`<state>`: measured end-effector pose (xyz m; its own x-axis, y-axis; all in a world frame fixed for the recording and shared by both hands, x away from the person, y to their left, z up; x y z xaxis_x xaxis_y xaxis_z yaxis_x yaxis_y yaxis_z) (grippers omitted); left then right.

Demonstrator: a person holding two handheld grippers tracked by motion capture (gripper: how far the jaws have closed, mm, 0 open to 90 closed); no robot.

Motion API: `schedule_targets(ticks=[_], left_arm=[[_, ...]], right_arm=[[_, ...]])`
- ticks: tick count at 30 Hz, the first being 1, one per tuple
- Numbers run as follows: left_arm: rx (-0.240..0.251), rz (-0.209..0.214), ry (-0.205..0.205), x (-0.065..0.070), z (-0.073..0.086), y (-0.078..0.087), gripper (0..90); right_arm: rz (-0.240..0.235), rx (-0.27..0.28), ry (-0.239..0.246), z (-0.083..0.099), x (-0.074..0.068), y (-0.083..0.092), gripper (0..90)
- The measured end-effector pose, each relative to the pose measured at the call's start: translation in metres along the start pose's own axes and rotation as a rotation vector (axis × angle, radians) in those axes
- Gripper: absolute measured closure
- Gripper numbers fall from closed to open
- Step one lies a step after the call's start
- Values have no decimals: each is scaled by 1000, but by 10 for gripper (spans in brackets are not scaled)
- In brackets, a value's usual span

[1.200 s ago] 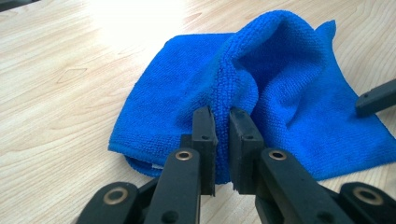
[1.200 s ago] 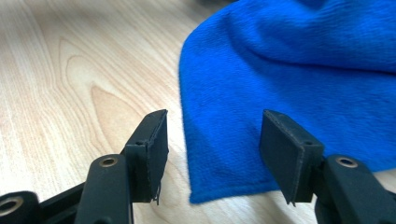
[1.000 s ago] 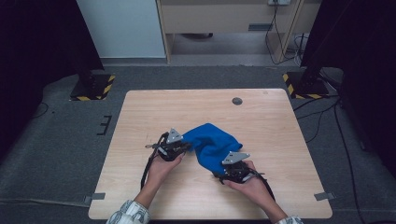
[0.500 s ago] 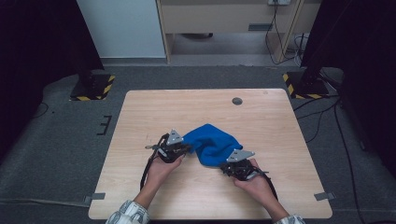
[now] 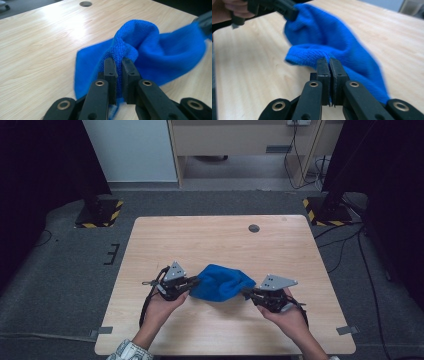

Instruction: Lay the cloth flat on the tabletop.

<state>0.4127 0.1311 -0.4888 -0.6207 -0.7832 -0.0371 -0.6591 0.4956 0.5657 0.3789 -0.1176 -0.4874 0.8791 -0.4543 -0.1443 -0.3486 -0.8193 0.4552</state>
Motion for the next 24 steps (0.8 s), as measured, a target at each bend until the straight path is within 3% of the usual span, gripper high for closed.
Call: schedule_targets(ticks=[3, 7, 12, 17, 24], left_arm=[[-57, -24, 12, -13, 8, -21, 830], [-129, -58, 10, -28, 22, -48, 826], [-154, -83, 1, -40, 29, -70, 800], [-141, -87, 14, -43, 32, -81, 756], [-6, -116, 48, -45, 21, -56, 559]], right_arm=[[37, 4, -40, 0, 22, -4, 875], [90, -40, -83, 13, 56, -17, 874], [159, -99, -136, 32, 92, -25, 875], [206, -125, -188, 49, 112, -21, 875], [207, -143, -210, 60, 114, -19, 872]])
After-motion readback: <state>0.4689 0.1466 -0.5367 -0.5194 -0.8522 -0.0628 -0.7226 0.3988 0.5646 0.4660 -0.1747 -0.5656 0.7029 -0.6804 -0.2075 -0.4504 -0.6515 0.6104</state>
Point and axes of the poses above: each handheld gripper's, and its own axes: y roughly backward along the jaws, z roughly out of its underside, x roughly to its right, the point moved 6 cm from there along -y, roughly forward along the jaws, and after that the axes turned 10 degrees about -z, right-handed, at the moved point
